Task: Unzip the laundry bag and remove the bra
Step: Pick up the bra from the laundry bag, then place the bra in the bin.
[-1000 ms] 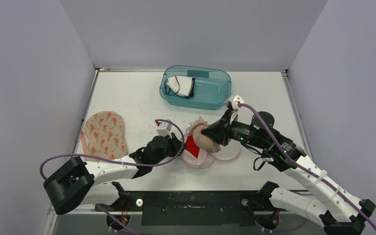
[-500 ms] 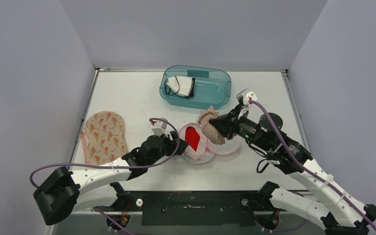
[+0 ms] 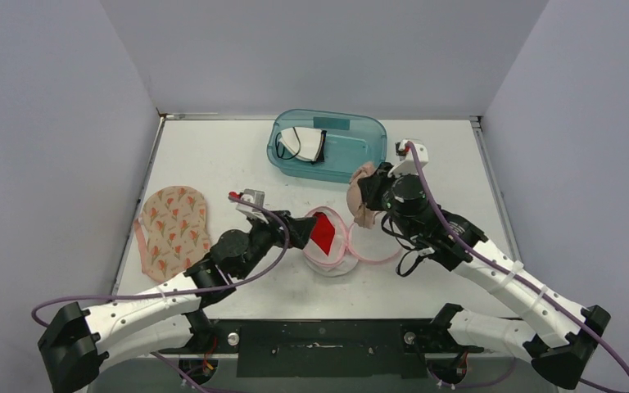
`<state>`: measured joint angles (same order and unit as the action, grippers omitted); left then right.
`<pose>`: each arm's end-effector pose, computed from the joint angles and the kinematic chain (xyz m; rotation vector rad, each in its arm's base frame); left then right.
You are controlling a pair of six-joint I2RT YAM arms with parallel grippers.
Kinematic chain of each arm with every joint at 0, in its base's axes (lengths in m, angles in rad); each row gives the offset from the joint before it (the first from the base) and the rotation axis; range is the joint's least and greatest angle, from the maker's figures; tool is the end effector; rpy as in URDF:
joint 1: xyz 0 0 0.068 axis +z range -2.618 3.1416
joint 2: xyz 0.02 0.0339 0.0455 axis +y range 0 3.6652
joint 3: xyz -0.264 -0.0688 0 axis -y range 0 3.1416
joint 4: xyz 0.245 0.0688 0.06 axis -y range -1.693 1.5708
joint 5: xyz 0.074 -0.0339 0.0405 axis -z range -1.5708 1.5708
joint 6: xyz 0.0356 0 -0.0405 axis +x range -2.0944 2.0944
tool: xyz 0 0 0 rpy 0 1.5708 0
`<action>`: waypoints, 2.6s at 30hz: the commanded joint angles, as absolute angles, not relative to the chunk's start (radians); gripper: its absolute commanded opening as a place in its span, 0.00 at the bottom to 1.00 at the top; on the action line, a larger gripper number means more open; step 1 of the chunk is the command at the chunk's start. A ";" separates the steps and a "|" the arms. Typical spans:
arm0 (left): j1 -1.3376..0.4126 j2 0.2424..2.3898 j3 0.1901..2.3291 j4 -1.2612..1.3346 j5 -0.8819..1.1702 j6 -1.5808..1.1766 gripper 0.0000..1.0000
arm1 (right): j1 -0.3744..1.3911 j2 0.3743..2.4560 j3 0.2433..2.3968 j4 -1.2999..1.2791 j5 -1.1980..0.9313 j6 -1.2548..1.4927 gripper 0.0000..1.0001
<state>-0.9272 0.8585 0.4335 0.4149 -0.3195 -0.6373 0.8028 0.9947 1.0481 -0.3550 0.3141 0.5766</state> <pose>0.1309 -0.1558 0.2659 -0.0220 1.6659 -0.9600 0.1612 0.1511 0.3758 0.0056 1.9102 0.6570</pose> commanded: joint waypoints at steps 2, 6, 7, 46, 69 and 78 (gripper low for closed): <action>-1.076 0.979 0.561 0.552 -0.467 -0.359 0.96 | 0.820 1.055 1.093 -0.374 0.483 0.750 0.05; -1.196 1.087 0.663 0.565 -0.610 -0.178 0.96 | 0.821 1.084 1.121 -0.420 0.496 0.830 0.05; -1.205 1.110 0.682 0.568 -0.621 -0.164 0.96 | 0.821 1.087 1.122 -0.422 0.489 0.844 0.05; -1.266 1.476 0.917 0.572 -0.772 -0.074 0.18 | 0.815 1.079 1.076 -0.349 0.319 0.923 0.14; -1.186 1.363 0.856 0.545 -0.716 -0.274 0.00 | 0.815 0.712 1.044 -0.334 0.297 0.506 0.90; -0.795 1.336 0.924 0.468 -0.259 -0.760 0.00 | 0.816 0.387 0.638 -0.086 0.162 0.519 0.91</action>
<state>-0.9081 1.3483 0.8505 0.4603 -0.4793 -0.5217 0.8124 0.4282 0.7582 -0.2028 0.2440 0.5098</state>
